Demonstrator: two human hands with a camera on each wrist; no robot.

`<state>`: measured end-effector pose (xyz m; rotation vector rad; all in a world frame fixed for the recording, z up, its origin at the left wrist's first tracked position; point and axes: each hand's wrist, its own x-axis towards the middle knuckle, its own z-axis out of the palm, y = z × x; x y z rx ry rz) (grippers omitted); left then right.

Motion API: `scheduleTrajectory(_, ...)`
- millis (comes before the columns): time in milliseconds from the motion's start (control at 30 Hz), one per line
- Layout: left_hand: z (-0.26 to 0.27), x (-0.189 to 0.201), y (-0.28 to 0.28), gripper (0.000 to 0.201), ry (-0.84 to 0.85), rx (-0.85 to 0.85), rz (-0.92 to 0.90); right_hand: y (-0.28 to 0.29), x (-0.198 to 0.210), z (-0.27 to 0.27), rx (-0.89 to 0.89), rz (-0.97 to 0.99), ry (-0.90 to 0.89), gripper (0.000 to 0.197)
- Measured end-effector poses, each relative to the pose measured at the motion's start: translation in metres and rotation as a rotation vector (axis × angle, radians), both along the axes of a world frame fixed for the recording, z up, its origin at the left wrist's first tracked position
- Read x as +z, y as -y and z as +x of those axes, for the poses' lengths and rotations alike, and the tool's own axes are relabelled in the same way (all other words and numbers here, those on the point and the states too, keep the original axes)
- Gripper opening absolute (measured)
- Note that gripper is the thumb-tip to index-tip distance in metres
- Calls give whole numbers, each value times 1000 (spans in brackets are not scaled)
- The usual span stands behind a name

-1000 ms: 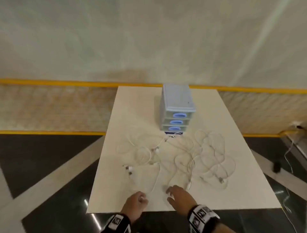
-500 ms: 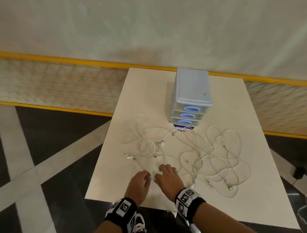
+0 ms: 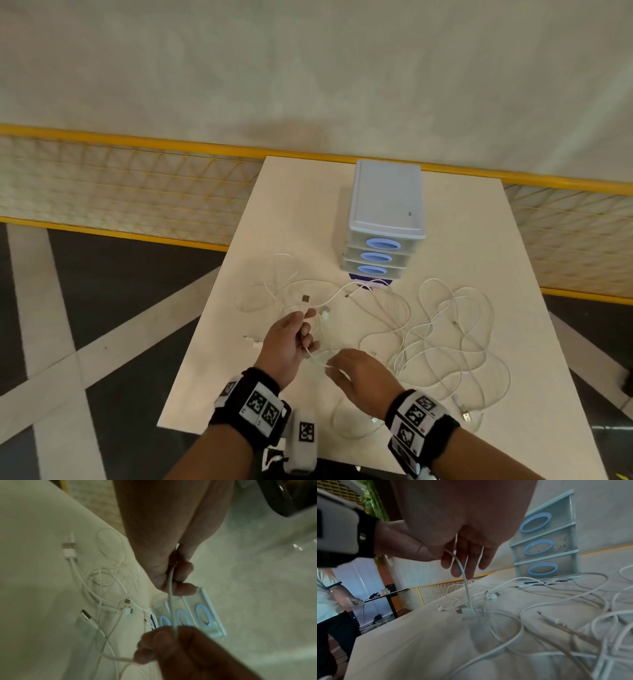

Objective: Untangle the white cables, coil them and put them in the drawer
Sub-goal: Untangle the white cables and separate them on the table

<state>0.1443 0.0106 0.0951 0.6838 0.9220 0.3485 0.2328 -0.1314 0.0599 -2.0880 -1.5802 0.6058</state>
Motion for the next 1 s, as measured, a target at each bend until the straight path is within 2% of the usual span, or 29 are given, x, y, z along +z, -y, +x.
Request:
scheduleTrajectory(100,13,3,5,24,-10,0,-20,-4,8,0,-54,-21,-111,57)
scheduleTrajectory(167,22,3,5,23,11,17,-68,-14,12,-2,-86,-50,-193,45)
scheduleTrajectory(267,32,2,-5,21,47,44,-151,-26,12,-2,-245,-56,-338,25)
scheduleTrajectory(333,38,2,-15,22,29,16,-155,-29,10,0,-304,-25,-334,25)
scheduleTrajectory(433,45,0,-34,36,-8,23,-40,-34,8,13,-312,-75,-267,30)
scheduleTrajectory(633,34,1,-107,40,22,232,36,-32,7,56,-380,-239,-150,31)
scheduleTrajectory(733,14,13,-154,37,34,390,127,-16,3,76,-490,-312,-159,32)
scheduleTrajectory(800,2,19,-177,33,20,415,222,-9,3,82,-570,-312,-168,31)
scheduleTrajectory(900,5,17,-170,30,-94,191,399,-25,11,77,-703,-102,-171,26)
scheduleTrajectory(1000,26,11,-110,30,-285,-281,679,-59,26,60,-704,103,-155,22)
